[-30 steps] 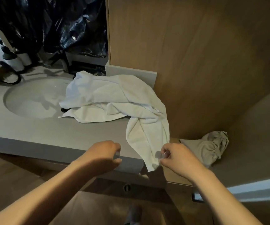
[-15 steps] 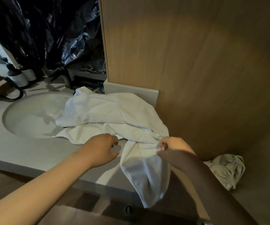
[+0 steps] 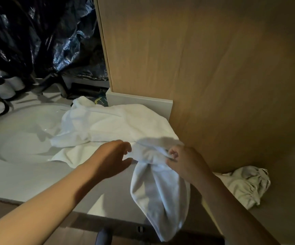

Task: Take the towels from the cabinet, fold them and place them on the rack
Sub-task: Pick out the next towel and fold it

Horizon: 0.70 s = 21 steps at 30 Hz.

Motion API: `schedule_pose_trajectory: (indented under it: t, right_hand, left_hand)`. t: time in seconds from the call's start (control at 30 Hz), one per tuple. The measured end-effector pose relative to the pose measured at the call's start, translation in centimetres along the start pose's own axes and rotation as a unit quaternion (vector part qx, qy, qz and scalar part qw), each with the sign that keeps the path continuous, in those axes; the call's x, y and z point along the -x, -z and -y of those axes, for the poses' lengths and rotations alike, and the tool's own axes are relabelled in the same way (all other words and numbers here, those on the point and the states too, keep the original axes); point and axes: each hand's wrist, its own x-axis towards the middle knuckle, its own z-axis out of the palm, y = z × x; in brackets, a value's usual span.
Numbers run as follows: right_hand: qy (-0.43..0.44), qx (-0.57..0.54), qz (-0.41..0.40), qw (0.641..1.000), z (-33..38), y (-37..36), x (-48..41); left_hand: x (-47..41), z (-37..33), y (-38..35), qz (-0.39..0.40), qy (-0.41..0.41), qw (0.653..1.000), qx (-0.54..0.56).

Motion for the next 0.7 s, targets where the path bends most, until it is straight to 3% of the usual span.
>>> schedule_pose_trajectory:
  t: [0.27, 0.47, 0.7]
  right_hand:
    - [0.022, 0.015, -0.059, 0.998, 3.9, -1.0, -3.2]
    - [-0.021, 0.018, -0.101, 0.994, 5.0, -2.2, -4.5]
    - [-0.020, 0.085, -0.042, 0.995, 4.7, -1.9, -5.2]
  left_hand:
    - [-1.4, 4.1, 0.7, 0.026, -0.012, 1.000, 0.005]
    - [-2.6, 6.5, 1.5, 0.029, -0.026, 0.999, 0.016]
    - [-3.4, 7.6, 1.5, 0.031, -0.041, 0.998, 0.031]
